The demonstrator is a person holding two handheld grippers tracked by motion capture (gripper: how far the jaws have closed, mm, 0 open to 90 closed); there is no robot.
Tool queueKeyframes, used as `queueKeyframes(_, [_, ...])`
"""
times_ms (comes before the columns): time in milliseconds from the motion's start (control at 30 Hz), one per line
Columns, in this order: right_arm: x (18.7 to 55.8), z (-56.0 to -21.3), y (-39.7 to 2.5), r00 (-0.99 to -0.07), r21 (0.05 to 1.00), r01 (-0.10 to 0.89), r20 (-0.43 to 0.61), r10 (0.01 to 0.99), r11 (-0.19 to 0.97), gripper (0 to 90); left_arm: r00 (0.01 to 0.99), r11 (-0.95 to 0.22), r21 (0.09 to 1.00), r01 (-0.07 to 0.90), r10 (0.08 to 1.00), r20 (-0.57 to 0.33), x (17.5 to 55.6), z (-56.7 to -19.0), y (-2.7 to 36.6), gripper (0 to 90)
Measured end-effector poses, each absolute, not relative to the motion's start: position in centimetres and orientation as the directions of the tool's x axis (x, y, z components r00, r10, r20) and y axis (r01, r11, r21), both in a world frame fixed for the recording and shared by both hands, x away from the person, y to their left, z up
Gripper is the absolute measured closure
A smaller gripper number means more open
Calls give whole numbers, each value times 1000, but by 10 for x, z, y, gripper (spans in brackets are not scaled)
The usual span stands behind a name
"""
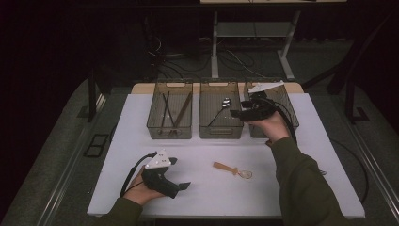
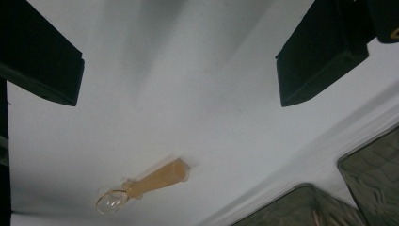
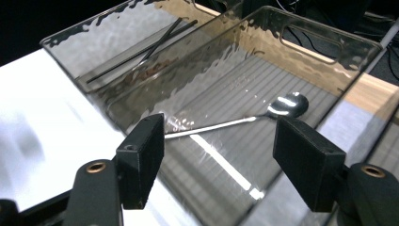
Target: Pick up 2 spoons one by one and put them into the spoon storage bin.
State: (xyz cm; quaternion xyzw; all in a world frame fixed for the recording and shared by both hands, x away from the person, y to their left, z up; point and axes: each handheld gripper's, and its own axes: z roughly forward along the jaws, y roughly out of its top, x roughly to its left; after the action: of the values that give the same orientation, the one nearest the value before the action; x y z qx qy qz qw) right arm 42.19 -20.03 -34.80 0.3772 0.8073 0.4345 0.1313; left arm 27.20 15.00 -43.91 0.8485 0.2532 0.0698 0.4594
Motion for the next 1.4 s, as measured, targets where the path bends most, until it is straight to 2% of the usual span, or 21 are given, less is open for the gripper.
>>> queueKeyframes(433, [378, -353, -227, -710, 807, 482, 131, 692, 342, 295, 852, -437, 815, 380, 508, -125, 273, -440, 151, 3])
queueKeyframes(1000, [332, -383, -244, -733, 760, 521, 164, 660, 389, 299, 850, -436, 814, 384, 512, -126, 272, -440, 151, 3])
queueKeyframes(1400, [298, -400, -250, -741, 736, 544, 195, 643, 403, 336, 856, -450, 812, 372, 505, -113, 271, -440, 150, 4])
